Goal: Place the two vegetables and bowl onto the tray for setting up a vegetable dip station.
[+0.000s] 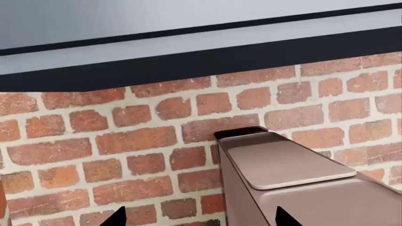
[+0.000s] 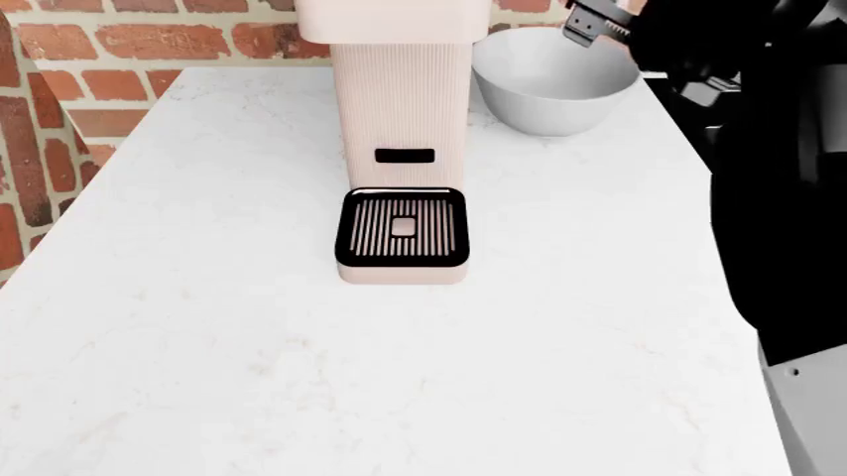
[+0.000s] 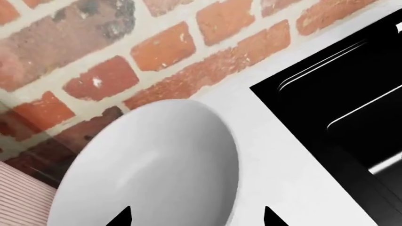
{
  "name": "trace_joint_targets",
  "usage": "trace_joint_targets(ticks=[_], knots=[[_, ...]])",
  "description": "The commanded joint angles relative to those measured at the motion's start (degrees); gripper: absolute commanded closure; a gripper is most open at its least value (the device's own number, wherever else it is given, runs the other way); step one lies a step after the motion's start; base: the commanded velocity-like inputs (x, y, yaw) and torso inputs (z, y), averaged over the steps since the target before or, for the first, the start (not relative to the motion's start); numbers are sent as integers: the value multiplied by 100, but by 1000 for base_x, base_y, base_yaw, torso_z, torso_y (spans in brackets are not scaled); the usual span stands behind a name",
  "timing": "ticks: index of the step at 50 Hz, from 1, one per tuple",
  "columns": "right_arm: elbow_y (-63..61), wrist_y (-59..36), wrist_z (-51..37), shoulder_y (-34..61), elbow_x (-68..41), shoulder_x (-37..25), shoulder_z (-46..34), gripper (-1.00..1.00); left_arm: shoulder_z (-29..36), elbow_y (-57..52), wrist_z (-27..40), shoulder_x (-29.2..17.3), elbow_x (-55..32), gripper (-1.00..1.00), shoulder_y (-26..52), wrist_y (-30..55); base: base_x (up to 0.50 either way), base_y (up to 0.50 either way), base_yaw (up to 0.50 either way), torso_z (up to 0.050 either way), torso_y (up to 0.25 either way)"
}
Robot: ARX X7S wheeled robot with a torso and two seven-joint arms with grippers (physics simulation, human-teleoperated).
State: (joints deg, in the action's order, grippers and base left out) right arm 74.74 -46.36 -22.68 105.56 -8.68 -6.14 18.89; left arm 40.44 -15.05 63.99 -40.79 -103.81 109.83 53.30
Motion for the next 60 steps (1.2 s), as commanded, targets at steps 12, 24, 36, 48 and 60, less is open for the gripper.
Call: trace_joint_targets(ticks=[12,24,36,48,60], knots=[[25,1071,4,151,899,100,761,-100,25,-30,-67,0,54,-100,14,28,0,0,0,0,0],[25,1103,-62,246,907,120,672,-100,76,-65,-103,-2,92,-100,60,112,0,0,0,0,-115],[25,1272,-113,266,912,71,513,-100,41,-18,-32,-15,94,-100,30,30,0,0,0,0,-116],[24,1245,-168,197,895,49,384,-100,113,-68,-123,10,122,-100,118,166,0,0,0,0,-119],[24,1164,-171,138,882,20,297,-100,65,-21,-40,-12,108,-100,43,49,0,0,0,0,-166]])
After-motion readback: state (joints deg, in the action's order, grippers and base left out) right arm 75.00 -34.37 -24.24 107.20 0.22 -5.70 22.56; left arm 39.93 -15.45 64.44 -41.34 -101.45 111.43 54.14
